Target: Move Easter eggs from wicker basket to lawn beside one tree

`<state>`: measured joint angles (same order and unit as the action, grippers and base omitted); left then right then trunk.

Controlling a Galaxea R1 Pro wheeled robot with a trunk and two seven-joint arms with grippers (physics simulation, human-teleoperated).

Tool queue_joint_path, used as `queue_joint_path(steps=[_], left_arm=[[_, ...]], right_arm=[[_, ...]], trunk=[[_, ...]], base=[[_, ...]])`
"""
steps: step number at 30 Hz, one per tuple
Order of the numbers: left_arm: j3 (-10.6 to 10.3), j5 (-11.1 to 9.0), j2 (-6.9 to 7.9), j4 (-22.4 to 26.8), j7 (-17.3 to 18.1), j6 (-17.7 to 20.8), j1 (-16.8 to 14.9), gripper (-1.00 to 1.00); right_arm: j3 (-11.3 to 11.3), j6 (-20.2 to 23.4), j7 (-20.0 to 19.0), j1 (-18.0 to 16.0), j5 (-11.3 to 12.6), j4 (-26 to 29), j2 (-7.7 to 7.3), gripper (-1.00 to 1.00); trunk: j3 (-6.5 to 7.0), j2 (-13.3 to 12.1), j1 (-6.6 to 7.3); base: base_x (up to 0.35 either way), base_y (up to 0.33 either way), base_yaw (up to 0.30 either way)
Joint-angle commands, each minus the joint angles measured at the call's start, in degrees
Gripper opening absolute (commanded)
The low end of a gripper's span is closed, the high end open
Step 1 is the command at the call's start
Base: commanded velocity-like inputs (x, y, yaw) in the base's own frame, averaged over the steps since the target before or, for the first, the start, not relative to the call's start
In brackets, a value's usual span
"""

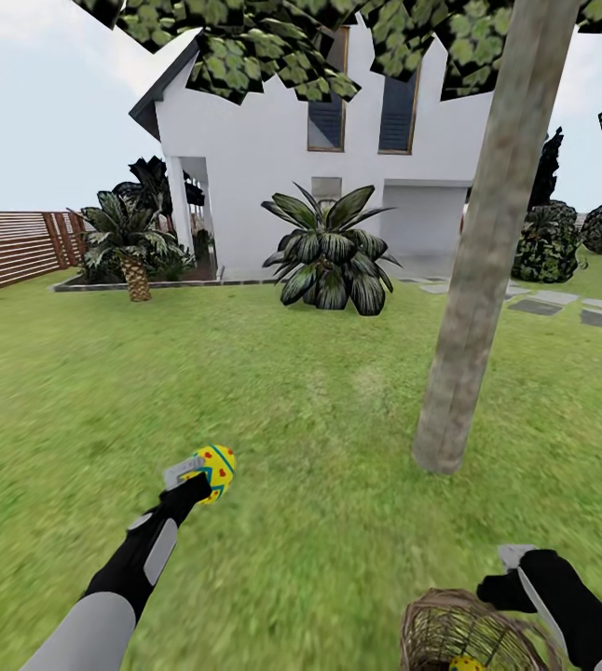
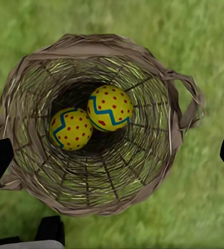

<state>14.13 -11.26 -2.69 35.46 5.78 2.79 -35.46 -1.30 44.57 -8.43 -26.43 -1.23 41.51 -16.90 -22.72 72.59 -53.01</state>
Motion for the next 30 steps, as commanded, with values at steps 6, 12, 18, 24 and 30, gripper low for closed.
queue_joint_path(steps=[6, 12, 18, 24, 30], left_arm=[[0.4, -0.4, -0.55, -0.1, 0.4, 0.3, 0.0, -1.00], [0.4, -0.4, -0.57, -0.2, 0.4, 0.3, 0.0, -1.00], [0.4, -0.4, -0.57, -0.2, 0.4, 0.3, 0.0, -1.00], [0.4, -0.4, -0.73, -0.3, 0.4, 0.3, 0.0, -1.00], [0.4, -0.4, -0.83, -2.0, 0.4, 0.3, 0.0, -1.00]], right_arm=[[-0.3, 0.3, -0.3, 0.0, -0.5, 0.1, -0.06, 1.00], [-0.1, 0.3, -0.2, 0.0, -0.8, 0.1, 0.27, 1.00], [0.0, 0.3, -0.2, 0.0, -0.9, 0.1, 0.37, 1.00], [0.3, 0.3, -0.2, 0.0, -0.9, 0.2, 0.41, 1.00], [1.3, 0.3, -0.2, 0.0, -0.9, 0.3, 0.40, 1.00]], trunk=[[-1.15, 2.5, -1.33], [-2.23, 4.9, -2.64], [-3.30, 7.3, -3.96], [-4.38, 9.7, -5.28], [-5.46, 12.1, -6.60]], base=[[0.000, 0.000, 0.000], [0.000, 0.000, 0.000], [0.000, 0.000, 0.000], [0.000, 0.000, 0.000], [0.000, 0.000, 0.000]])
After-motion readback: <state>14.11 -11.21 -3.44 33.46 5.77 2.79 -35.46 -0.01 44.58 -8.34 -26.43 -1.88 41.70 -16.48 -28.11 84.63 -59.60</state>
